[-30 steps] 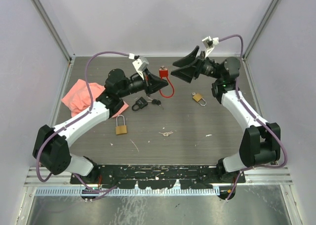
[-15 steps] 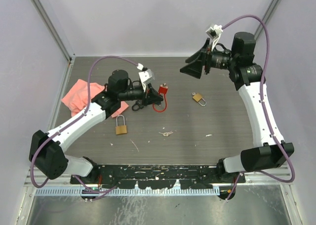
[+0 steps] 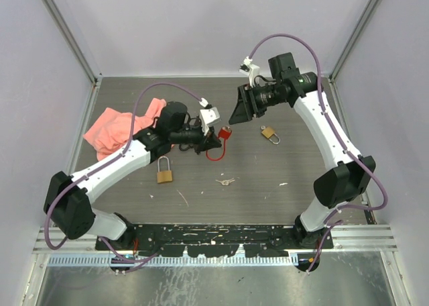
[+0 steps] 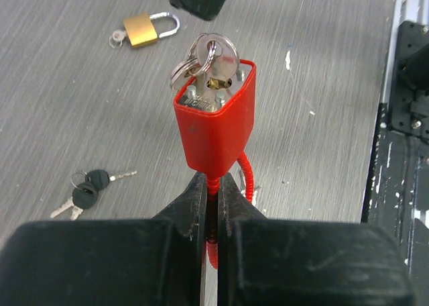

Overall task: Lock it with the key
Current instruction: Lock the lock.

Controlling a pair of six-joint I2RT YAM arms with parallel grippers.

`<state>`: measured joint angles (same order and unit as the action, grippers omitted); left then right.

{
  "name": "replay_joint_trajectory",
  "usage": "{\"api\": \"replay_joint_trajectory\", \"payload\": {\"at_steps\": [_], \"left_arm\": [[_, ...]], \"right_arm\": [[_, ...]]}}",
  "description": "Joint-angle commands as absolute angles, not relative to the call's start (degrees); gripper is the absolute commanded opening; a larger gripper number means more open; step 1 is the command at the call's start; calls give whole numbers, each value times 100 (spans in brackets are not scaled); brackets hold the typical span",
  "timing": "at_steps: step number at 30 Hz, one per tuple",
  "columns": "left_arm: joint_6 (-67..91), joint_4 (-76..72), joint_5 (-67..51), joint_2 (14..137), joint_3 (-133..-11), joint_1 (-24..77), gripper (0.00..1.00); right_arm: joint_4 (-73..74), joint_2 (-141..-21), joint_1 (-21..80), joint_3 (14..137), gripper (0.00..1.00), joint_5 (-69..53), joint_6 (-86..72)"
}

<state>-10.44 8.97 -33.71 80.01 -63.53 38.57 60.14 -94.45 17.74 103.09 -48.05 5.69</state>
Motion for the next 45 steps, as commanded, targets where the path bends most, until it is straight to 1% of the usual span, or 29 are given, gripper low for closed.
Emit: {"api": "replay_joint_trajectory", "payload": {"at_steps": [1, 4, 13, 17, 22, 41, 45], "left_arm": [[-1412, 962, -2790, 8058, -6672, 4025, 0], [-1406, 958, -2643, 8084, -6653, 4034, 0], [-1295, 958, -2332, 8274, -6734, 4100, 0], [-1257, 949, -2303, 8359, -6765, 4140, 0], [-1231, 945, -2294, 8395, -6813, 4166, 0], [-1178, 962, -2410, 8390, -6852, 4180, 0], [-1186, 1000, -2425, 8391, -6855, 4177, 0]], "right_arm": [[6278, -9302, 1820, 10690, 58, -4591, 518], [6284, -9254, 1828, 10582, 57, -4592, 515], [6290, -9270, 2054, 10304, 47, -4440, 554], [6249, -9343, 2149, 10297, 41, -4398, 527], [6243, -9436, 2235, 10207, 38, -4284, 536], [6183, -9488, 2295, 10195, 31, -4042, 537], [6176, -9440, 2299, 10323, 35, -3928, 586]]}}
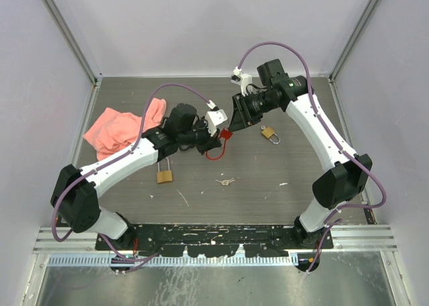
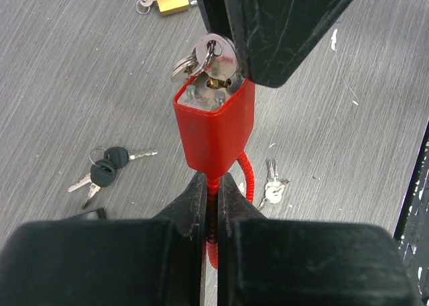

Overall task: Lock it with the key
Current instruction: Lock the lock.

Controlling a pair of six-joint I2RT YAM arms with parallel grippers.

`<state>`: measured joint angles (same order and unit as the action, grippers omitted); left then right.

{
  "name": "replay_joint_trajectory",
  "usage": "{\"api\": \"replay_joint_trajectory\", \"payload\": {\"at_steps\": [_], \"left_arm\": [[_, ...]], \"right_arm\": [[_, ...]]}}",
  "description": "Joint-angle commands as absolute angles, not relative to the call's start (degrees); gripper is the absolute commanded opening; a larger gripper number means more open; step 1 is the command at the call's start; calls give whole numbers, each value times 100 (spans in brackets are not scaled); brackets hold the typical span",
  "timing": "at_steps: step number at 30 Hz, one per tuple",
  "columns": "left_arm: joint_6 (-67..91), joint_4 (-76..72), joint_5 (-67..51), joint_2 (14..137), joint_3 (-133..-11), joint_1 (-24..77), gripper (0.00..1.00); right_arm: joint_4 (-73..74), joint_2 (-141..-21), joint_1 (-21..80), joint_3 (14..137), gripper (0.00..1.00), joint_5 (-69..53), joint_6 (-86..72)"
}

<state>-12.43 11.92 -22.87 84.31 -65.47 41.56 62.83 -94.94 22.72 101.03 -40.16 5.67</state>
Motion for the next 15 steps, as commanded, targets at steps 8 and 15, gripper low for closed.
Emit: {"api": "replay_joint_trajectory", "payload": {"at_steps": [8, 15], "left_arm": [[-1169, 984, -2478, 8382, -6873, 4177, 0], [-1151, 992, -2514, 8385, -6891, 4175, 0]], "right_arm": [[6128, -9492, 2297, 10306, 37, -4000, 533], [5973, -9553, 2294, 10357, 35, -4122, 351]]}}
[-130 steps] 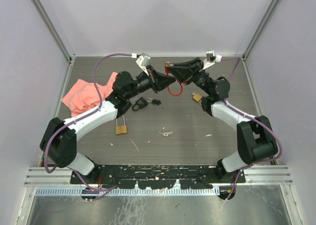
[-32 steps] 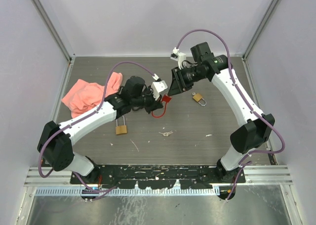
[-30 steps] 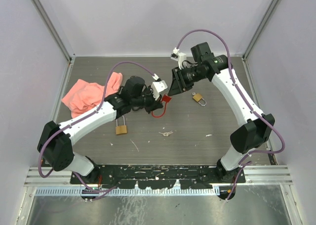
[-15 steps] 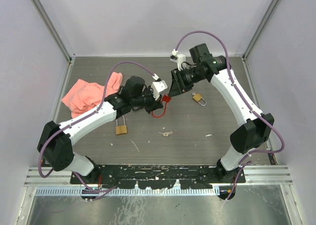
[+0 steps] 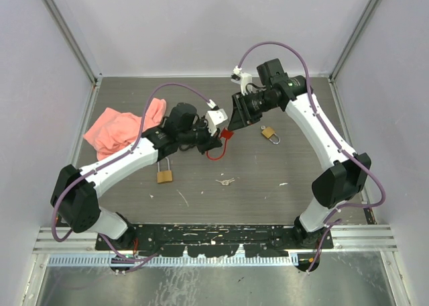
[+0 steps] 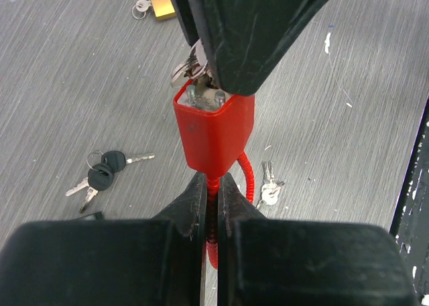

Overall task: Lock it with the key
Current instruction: Lock the lock.

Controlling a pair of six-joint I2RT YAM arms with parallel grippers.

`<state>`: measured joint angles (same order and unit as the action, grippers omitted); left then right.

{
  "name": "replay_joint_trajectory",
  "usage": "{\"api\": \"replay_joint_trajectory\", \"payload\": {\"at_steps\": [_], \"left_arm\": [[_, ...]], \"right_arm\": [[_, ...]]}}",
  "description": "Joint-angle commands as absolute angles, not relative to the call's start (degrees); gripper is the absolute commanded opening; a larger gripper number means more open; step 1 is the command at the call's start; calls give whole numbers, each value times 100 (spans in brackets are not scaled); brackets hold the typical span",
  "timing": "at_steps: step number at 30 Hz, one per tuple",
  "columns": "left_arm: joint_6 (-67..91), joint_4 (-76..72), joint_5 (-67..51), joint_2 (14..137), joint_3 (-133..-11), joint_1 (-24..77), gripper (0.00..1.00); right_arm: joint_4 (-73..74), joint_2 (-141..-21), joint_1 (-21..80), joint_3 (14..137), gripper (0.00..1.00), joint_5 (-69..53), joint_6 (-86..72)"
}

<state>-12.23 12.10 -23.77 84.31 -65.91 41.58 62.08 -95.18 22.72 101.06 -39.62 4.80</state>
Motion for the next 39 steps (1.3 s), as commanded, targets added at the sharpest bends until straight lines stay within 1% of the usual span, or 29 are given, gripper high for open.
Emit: {"api": "replay_joint_trajectory", "payload": {"at_steps": [1, 4, 13, 19, 24, 30, 39], "left_arm": [[-1151, 989, -2514, 8385, -6892, 4176, 0], [-1160, 993, -2526, 8376, -6883, 4175, 0], [-1161, 1033, -2661, 8373, -6904, 4166, 0], [-970, 970, -3139, 8338, -6931, 4067, 0], [-611, 788, -3903, 8311, -6929, 3755, 0], [-372, 607, -4771, 8332, -6942, 3545, 0], [-263, 584, -5849, 8549, -7100, 3481, 0]], "right_arm": [[5973, -9560, 2298, 10362, 34, -4122, 349], [5953, -9556, 2299, 10341, 31, -4138, 344], [5951, -9510, 2294, 10287, 12, -4322, 500], [6013, -9437, 2299, 10178, 5, -4509, 959], [6023, -9228, 2297, 9883, 1, -4952, 1914], [5888, -8888, 2299, 9497, 1, -5427, 2846], [5894, -8596, 2295, 9291, 1, -6011, 4100]]}}
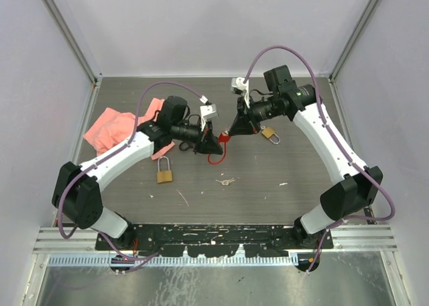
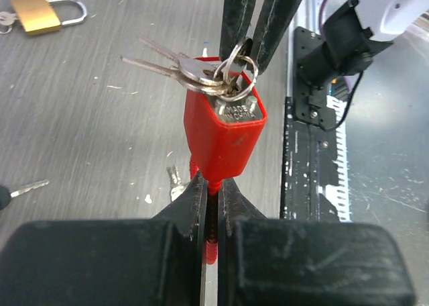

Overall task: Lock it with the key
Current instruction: Lock the lock.

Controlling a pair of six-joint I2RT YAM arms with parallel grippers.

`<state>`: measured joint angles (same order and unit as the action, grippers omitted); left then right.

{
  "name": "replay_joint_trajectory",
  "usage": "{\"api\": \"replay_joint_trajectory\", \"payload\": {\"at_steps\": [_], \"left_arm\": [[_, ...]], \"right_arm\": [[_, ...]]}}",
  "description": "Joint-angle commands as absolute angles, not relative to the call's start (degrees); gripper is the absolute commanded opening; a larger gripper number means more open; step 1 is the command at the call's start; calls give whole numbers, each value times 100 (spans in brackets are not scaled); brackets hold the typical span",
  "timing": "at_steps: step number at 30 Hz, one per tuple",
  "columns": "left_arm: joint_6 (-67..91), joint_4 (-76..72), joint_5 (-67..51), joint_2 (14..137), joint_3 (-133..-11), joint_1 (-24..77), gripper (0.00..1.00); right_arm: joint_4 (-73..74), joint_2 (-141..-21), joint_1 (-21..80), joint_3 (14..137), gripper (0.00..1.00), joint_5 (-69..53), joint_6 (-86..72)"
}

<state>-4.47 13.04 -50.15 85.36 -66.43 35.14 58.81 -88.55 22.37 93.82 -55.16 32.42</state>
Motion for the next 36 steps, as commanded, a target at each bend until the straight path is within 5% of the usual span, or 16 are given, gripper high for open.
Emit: {"api": "replay_joint_trajectory", "payload": {"at_steps": [1, 27, 36], "left_arm": [[-245, 588, -5935, 8571, -7115, 3481, 0], [115, 1025, -7944, 9411, -7707, 3304, 0], [215, 1002, -8000, 9445, -7714, 3287, 0]], "right_arm": [[5919, -8584, 2294, 9296, 1, -6026, 4281], [8361, -8527, 2304, 9382, 1, -6104, 9535], [7211, -8350, 2298, 9136, 6, -5870, 8084]]}}
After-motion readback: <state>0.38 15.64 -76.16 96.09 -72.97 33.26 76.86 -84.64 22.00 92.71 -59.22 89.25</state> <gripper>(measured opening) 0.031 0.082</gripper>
